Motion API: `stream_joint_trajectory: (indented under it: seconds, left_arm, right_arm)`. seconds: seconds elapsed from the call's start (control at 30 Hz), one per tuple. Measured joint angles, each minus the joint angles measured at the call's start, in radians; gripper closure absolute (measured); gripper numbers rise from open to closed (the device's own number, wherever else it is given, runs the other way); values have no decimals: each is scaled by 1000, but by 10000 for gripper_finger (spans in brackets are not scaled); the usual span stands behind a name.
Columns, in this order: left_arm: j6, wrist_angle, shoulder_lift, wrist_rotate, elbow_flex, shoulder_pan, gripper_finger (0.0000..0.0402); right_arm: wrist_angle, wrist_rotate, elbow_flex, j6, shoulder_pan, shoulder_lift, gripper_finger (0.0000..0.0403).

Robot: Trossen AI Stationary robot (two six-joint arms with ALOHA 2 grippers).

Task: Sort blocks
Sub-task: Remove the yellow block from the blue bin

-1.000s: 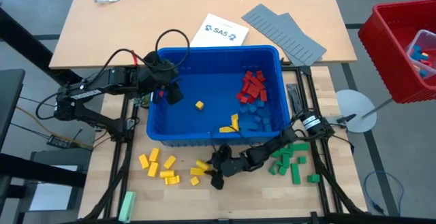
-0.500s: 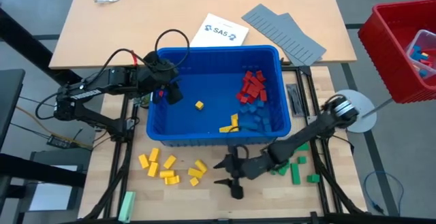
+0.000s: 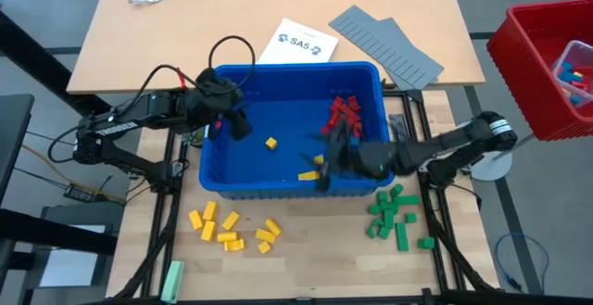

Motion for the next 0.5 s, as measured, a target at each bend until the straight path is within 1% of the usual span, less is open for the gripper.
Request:
stream_joint_trajectory:
  seconds: [0.07,0.13,0.27,0.4,0.5]
  left_arm:
    - [0,27,0,0,0,0,183]
    - [0,56,0,0,0,0,183]
    - [4,84,0,0,0,0,183]
    - [25,81,5,0,0,0,183]
    - [31,73,17,0,0,0,183]
  right_arm:
    - [-19,-3,0,-13,-73,-12,189]
    - [-62,-42,0,-12,-151,-14,188]
    - [-201,-184,0,20,-306,-13,186]
    - [-303,-259,-3,54,-438,11,190]
    - [-323,-392,-1,54,-533,31,196]
